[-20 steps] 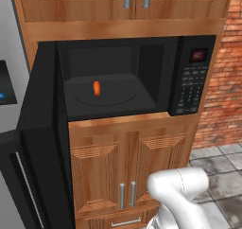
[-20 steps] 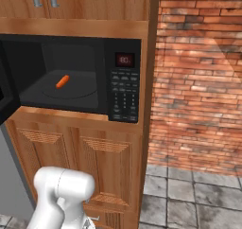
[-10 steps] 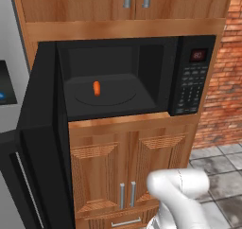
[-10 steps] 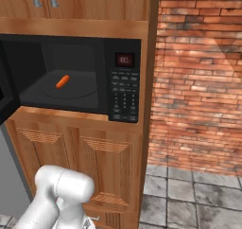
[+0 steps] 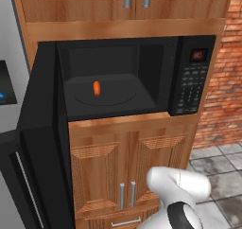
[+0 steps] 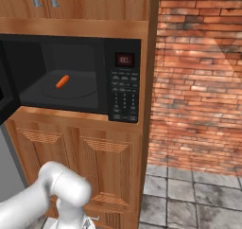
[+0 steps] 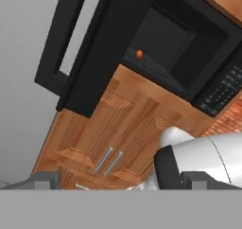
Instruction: Close the microwave door.
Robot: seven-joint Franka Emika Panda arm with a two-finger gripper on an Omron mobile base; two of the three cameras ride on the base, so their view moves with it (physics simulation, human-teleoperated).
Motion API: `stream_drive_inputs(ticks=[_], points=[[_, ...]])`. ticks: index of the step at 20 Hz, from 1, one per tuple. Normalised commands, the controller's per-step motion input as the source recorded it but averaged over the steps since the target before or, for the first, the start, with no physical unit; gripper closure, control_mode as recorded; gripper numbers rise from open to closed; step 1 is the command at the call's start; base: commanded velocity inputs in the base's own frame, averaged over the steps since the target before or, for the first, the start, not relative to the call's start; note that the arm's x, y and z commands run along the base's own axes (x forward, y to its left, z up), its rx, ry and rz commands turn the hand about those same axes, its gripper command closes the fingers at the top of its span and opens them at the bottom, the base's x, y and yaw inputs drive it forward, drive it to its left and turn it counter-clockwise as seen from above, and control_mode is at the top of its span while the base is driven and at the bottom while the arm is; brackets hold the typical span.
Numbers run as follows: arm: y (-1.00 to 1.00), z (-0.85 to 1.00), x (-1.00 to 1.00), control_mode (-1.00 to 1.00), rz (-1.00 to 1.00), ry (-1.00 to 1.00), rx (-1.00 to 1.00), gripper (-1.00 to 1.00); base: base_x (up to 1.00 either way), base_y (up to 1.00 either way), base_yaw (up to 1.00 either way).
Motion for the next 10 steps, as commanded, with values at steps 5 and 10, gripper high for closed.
stream_drive_inputs(ticks=[5,10], points=[[0.8,-0.1,-0.01,-1.0,-0.21,-0.02,-0.16,-1.0,0.0,0.0,0.0],[0.8,-0.21,0.01,-1.0,-0.27,-0.01,-0.12,-1.0,0.0,0.0,0.0]])
